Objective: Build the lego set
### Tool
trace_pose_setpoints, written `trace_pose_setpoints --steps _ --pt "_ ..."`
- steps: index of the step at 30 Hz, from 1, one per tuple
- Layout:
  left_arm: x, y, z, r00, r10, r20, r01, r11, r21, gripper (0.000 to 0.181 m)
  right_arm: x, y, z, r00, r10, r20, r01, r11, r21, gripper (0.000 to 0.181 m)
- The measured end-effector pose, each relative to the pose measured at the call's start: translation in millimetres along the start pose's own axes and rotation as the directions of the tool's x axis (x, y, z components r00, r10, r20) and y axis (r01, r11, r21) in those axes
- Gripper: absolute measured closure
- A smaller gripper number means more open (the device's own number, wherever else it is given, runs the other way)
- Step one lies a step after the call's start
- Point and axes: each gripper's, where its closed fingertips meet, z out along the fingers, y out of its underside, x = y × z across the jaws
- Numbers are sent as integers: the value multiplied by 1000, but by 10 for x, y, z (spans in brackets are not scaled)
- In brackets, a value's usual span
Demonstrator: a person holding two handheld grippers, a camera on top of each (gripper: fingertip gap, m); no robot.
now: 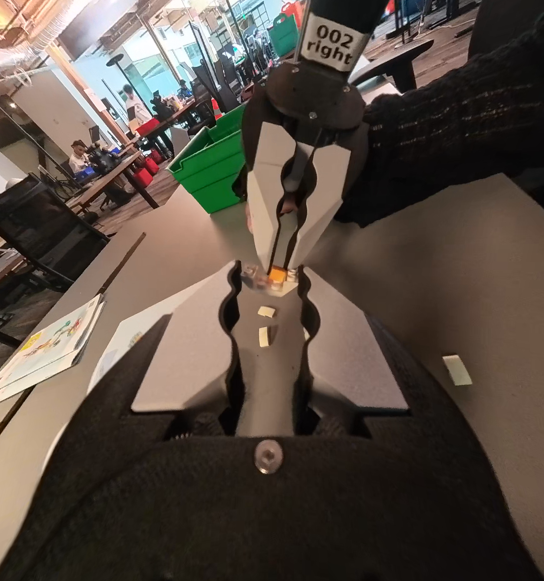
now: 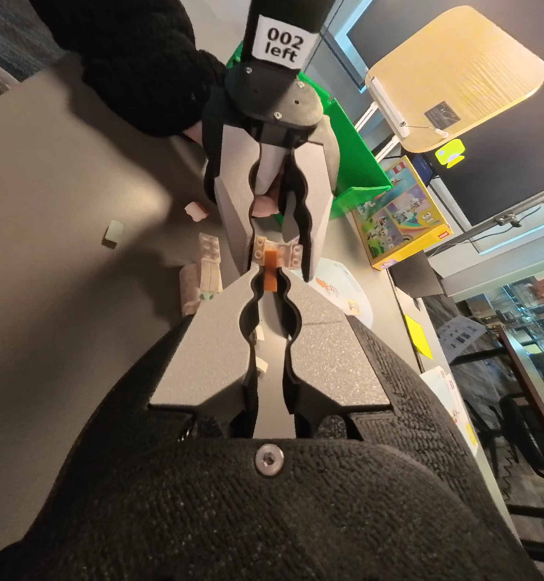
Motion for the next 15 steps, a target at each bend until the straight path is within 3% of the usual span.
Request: trace_pose_setpoints --steps 8,15 --pt "17 -19 -2 1000 10 -7 -10 1000 8 146 -7 -13 14 993 110 38 -112 993 33 176" --pt "75 42 30 998 64 -22 -65 997 -30 146 -68 37 31 997 60 58 -59 998 -9 176"
